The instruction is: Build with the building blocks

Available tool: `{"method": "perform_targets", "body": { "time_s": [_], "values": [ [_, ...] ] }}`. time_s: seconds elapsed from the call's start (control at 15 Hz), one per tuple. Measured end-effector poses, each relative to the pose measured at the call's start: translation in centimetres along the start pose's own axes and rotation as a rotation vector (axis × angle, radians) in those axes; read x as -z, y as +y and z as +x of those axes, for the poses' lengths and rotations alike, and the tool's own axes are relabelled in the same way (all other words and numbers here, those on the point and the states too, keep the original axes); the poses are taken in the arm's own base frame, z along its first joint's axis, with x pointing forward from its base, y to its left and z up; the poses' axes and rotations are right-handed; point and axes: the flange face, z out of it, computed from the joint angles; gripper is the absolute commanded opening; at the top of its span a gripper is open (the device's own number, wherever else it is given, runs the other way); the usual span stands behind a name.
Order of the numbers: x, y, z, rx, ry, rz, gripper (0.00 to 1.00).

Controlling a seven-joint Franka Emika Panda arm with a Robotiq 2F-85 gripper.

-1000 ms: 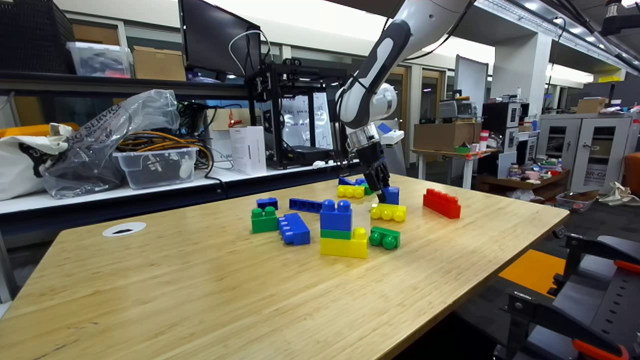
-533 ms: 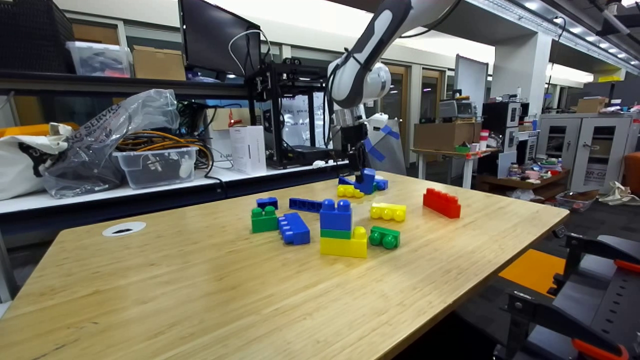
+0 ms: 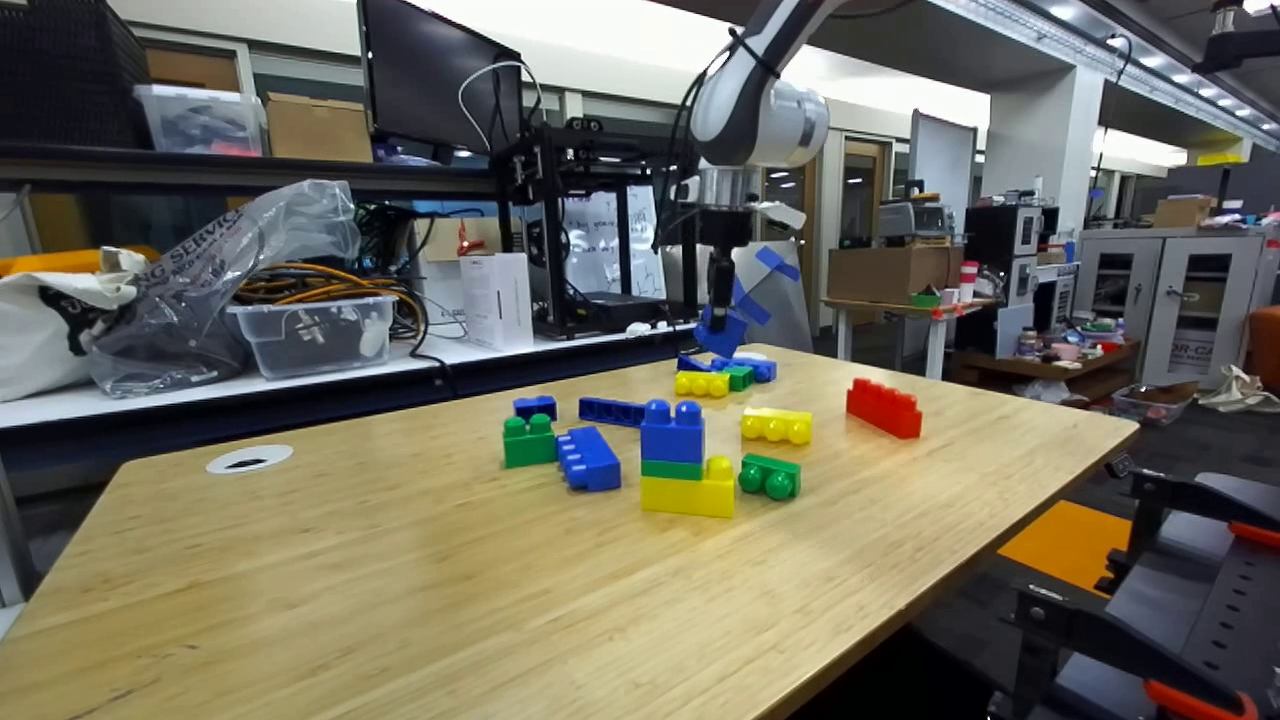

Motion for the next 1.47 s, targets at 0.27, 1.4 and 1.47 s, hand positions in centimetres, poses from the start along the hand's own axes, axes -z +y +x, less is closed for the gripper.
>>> {"method": "perform_targets", "body": {
  "time_s": [0.27,1.4,1.47],
  "values": [
    [-2.3,1.1,-5.2,0.122,0.13,0.072,0.45],
    [-7.9,0.5,-4.3,0.708,0.648,0.524,0.45],
    [-8.4,0.5,-4.2,0.724,0.659,0.563,0.45]
  ]
}}
